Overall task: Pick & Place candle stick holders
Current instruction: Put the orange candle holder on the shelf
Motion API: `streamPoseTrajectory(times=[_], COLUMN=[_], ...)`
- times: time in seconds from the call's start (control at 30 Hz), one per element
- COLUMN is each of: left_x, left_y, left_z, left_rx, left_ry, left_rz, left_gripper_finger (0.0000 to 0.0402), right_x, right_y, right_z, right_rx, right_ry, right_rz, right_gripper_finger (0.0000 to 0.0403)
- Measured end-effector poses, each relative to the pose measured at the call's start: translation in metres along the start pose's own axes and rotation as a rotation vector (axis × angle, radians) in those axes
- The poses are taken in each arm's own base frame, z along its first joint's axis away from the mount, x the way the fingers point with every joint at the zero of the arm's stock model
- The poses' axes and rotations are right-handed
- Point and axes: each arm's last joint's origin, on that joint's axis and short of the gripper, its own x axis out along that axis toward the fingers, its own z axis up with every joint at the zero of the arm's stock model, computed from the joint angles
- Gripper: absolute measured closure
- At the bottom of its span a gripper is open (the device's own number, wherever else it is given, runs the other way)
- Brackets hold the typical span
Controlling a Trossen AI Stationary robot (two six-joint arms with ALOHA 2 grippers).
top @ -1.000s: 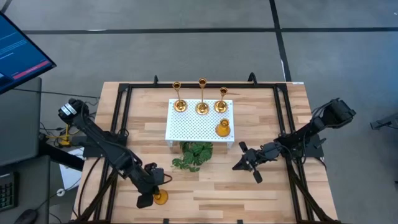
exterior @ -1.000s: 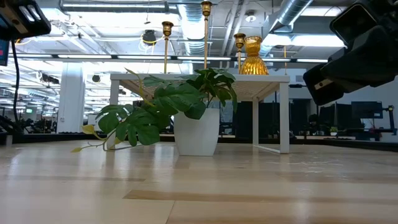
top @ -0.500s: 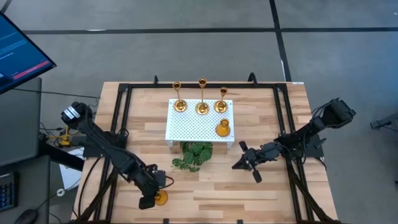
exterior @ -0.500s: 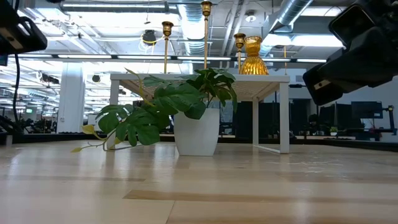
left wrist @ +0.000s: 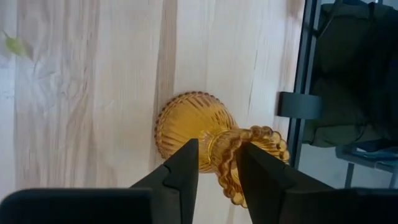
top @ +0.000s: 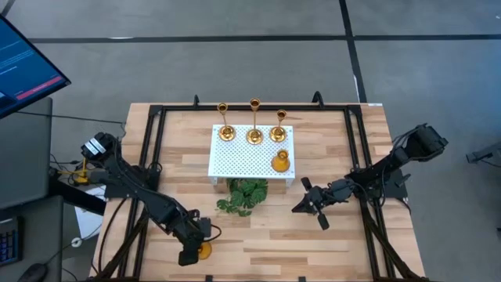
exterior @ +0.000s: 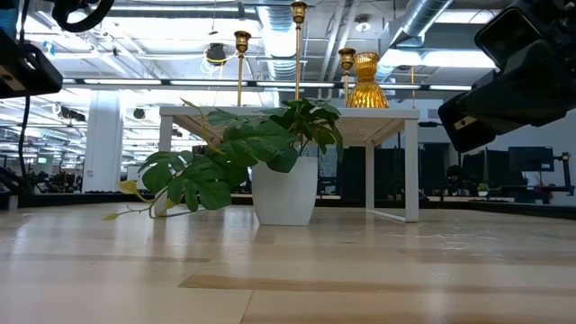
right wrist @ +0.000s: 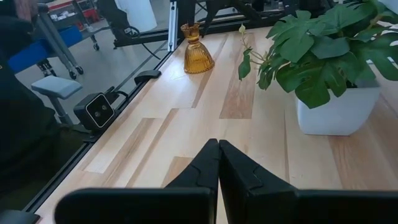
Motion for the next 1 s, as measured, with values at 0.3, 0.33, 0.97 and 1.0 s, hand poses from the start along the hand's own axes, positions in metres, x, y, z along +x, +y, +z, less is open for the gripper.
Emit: streamPoseTrajectory(times=[0.3, 0.33, 0.97, 1.0], left_x=[-0.009, -0.010, -0.083, -0.087], left_y=[0.001, 0.001, 0.009, 0.013], left_z=[-0.003, -0.003, 0.001, 0.002], left_rx=[0.037, 0.045, 0.004, -0.008], left_ry=[-0.010, -0.012, -0.234, -0.248], left_rz=[-0.003, -0.006, -0.128, -0.125], left_gripper_finger=[0.0370, 0.0372, 0.0371, 0.0370], right_x=[0.000, 0.000, 0.000, 0.000], right_y=[-0.001, -0.001, -0.001, -0.001], right_z=[0.000, 0.000, 0.000, 0.000], right_rx=[0.000, 0.000, 0.000, 0.000], right_ry=[-0.005, -0.005, -0.004, -0.004], right_rz=[-0.021, -0.022, -0.022, -0.022], right_gripper_finger=[0.0403, 0.0403, 0.0403, 0.0403])
